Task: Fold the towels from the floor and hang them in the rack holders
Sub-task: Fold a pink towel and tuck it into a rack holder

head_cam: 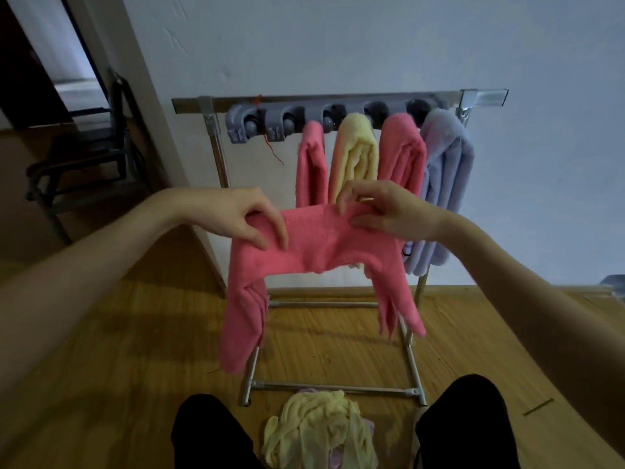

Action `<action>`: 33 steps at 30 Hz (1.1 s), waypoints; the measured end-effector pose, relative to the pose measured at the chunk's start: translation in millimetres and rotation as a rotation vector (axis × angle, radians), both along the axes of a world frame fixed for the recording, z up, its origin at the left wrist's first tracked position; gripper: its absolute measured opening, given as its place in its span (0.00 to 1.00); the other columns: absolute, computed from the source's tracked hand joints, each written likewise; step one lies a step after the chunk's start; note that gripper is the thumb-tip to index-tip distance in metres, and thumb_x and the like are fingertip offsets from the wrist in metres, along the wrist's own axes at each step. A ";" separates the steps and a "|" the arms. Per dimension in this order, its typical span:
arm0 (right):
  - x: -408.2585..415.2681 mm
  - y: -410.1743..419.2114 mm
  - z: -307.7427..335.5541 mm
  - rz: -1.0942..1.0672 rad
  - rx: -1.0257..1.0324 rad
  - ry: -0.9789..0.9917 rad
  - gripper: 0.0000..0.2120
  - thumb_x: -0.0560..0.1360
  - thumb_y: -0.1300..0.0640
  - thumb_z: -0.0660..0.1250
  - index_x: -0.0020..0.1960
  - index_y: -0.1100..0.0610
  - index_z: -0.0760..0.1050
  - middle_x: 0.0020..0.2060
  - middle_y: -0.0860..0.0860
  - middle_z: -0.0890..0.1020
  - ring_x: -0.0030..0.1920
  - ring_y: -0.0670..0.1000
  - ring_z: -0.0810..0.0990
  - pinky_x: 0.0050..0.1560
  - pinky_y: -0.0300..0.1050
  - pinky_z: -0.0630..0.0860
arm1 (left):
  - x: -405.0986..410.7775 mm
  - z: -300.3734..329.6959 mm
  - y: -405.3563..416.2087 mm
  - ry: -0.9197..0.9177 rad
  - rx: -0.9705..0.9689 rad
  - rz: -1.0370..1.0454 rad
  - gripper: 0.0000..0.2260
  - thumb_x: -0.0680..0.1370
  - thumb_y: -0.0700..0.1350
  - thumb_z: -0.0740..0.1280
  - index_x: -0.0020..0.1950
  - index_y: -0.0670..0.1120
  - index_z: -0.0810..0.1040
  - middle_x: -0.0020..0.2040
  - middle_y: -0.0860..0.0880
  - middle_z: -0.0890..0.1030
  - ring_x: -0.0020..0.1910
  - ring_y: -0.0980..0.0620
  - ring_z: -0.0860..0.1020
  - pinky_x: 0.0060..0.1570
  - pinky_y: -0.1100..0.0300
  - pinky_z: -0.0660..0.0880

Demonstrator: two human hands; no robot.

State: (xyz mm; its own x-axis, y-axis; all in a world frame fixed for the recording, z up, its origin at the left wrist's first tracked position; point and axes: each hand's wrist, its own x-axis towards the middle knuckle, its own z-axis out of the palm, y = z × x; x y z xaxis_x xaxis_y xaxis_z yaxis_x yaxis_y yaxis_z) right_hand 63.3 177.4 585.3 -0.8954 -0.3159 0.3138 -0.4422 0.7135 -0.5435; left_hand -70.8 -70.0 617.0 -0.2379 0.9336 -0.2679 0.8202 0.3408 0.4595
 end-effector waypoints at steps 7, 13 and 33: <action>-34.2 2.9 50.8 -0.145 0.394 0.013 0.18 0.73 0.71 0.63 0.54 0.54 0.83 0.49 0.45 0.84 0.46 0.38 0.78 0.49 0.25 0.69 | -12.9 46.2 2.4 0.393 0.015 0.109 0.19 0.76 0.40 0.67 0.61 0.61 0.78 0.59 0.58 0.78 0.47 0.49 0.80 0.45 0.50 0.80; -58.3 -3.6 98.3 -0.431 0.517 0.369 0.23 0.68 0.72 0.60 0.58 0.57 0.81 0.55 0.56 0.81 0.56 0.58 0.78 0.55 0.46 0.72 | -45.3 76.3 13.5 0.844 0.370 0.198 0.22 0.72 0.34 0.65 0.65 0.49 0.77 0.52 0.43 0.79 0.52 0.45 0.77 0.50 0.60 0.68; -128.4 -40.0 -16.7 -0.699 -0.027 0.306 0.26 0.75 0.64 0.56 0.73 0.61 0.60 0.77 0.57 0.47 0.77 0.56 0.49 0.73 0.65 0.48 | -79.2 -2.9 95.9 1.270 0.264 0.410 0.16 0.76 0.31 0.57 0.64 0.38 0.68 0.53 0.39 0.78 0.48 0.40 0.79 0.38 0.51 0.72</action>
